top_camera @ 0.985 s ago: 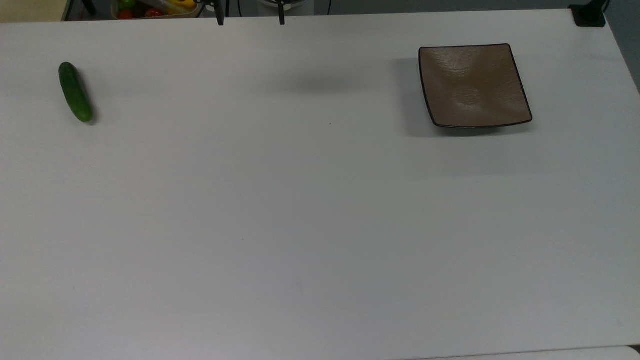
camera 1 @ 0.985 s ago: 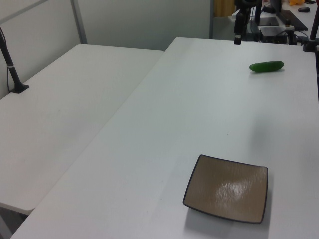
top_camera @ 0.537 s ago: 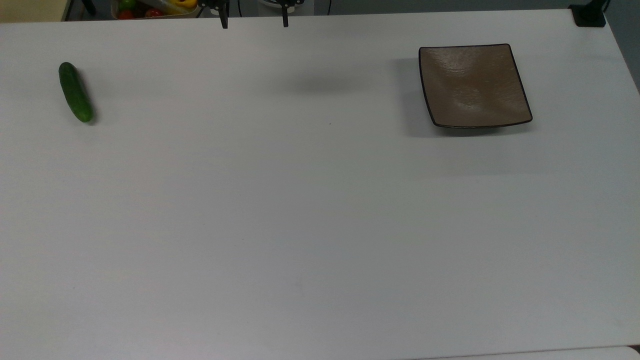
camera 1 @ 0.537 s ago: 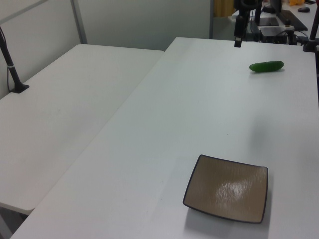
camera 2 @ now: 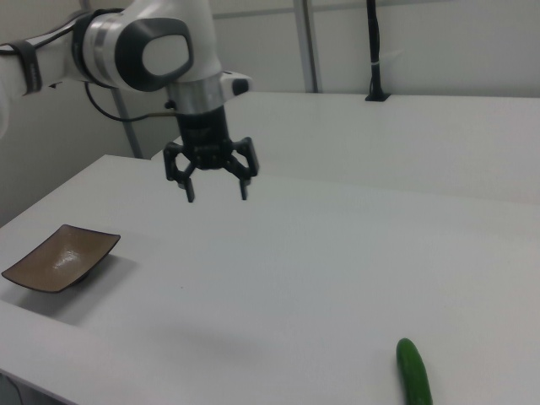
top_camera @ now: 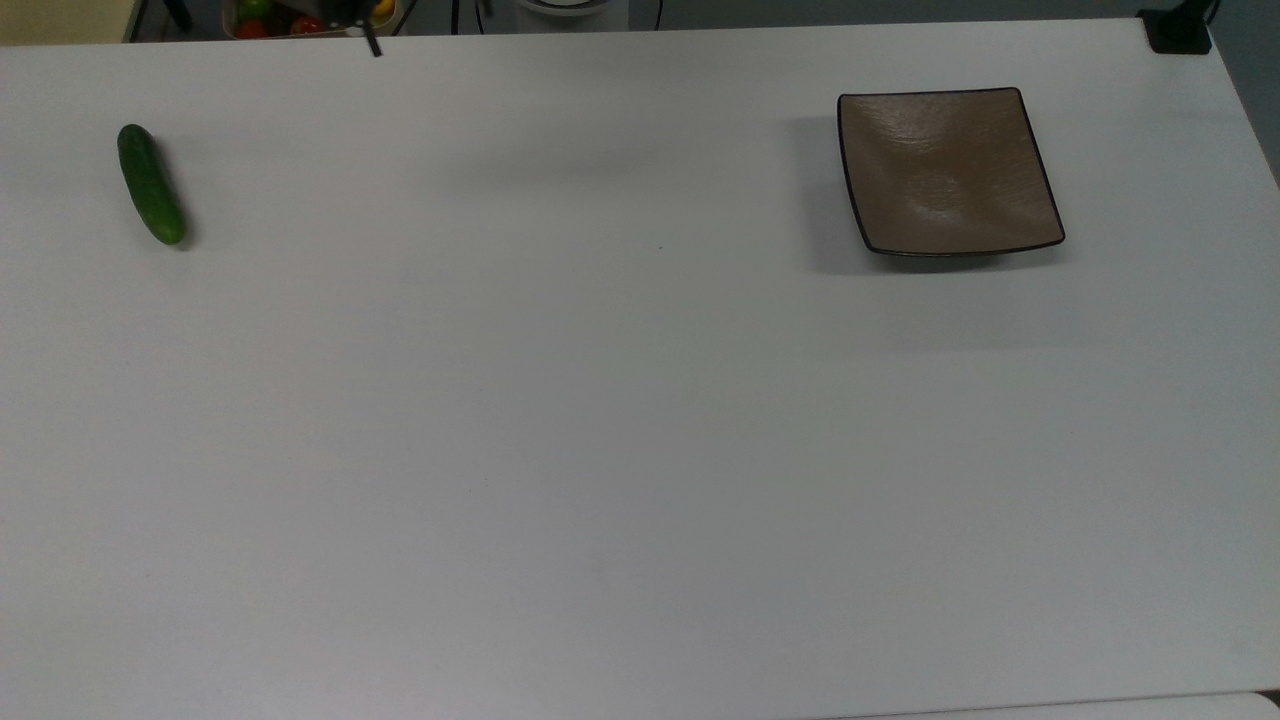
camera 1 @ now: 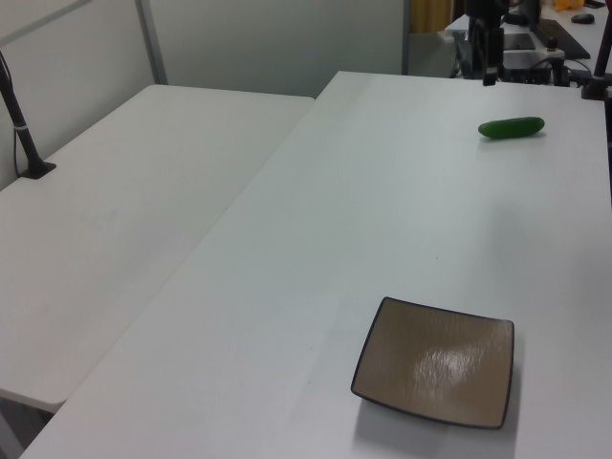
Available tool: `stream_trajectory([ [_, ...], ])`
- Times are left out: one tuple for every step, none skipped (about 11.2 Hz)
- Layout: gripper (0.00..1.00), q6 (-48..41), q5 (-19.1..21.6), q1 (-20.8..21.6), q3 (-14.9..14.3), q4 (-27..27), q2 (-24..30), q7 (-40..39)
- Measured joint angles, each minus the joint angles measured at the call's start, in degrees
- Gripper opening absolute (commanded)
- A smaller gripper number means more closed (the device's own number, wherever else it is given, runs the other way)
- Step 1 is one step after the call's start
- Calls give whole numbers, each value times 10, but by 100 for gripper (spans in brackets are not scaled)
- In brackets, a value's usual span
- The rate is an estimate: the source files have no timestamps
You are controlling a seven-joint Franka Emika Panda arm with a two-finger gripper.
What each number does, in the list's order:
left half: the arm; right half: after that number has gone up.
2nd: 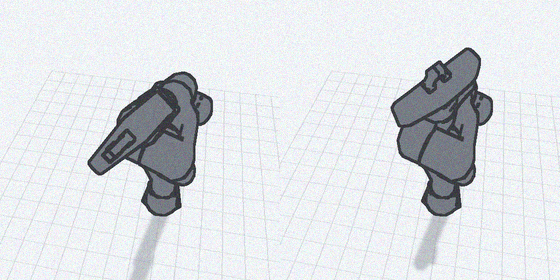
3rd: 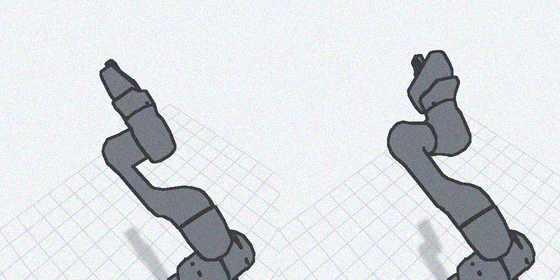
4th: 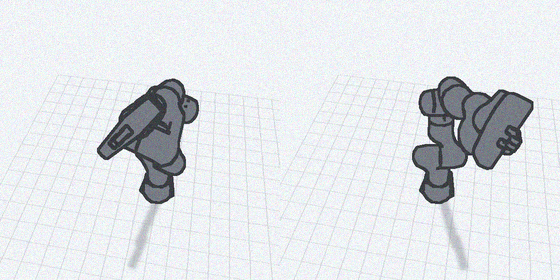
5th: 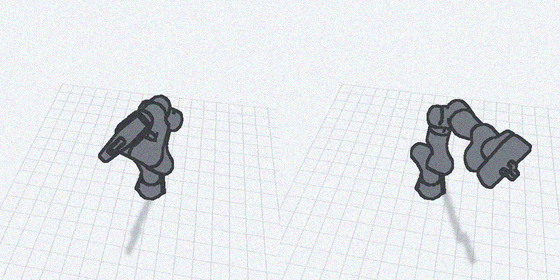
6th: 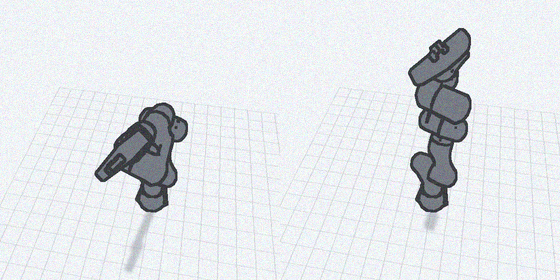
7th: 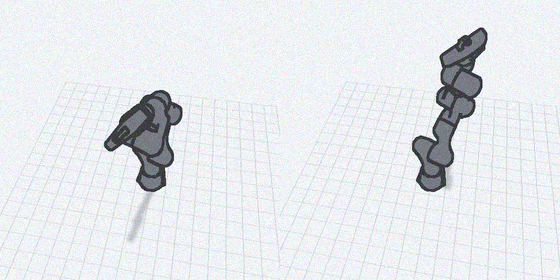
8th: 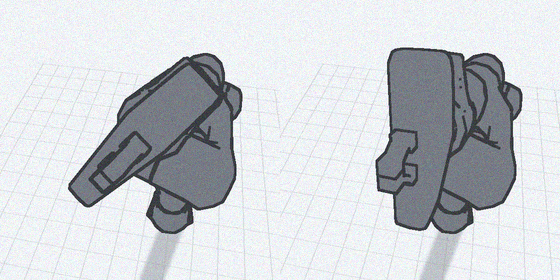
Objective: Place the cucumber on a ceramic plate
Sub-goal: 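Move the open gripper over the green cucumber and lower it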
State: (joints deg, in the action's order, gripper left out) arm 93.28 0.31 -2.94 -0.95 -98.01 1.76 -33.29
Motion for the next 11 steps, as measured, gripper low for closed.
stream_trajectory([
  [100,0,0,-18,-1,0,0,-28],
  [100,0,0,-35,-1,0,0,-41],
  [100,0,0,-50,-3,0,0,-47],
  [100,1,-1,-65,-6,0,0,-49],
  [100,12,-7,-79,-10,-1,-2,-49],
  [100,34,-14,-89,-18,-3,-7,-50],
  [100,61,-20,-95,-32,-6,-17,-51],
  [100,91,-25,-98,-48,-9,-31,-56],
  [100,120,-31,-100,-63,-15,-48,-63],
  [100,151,-35,-107,-74,-21,-68,-72],
  [100,176,-36,-118,-78,-26,-85,-78],
])
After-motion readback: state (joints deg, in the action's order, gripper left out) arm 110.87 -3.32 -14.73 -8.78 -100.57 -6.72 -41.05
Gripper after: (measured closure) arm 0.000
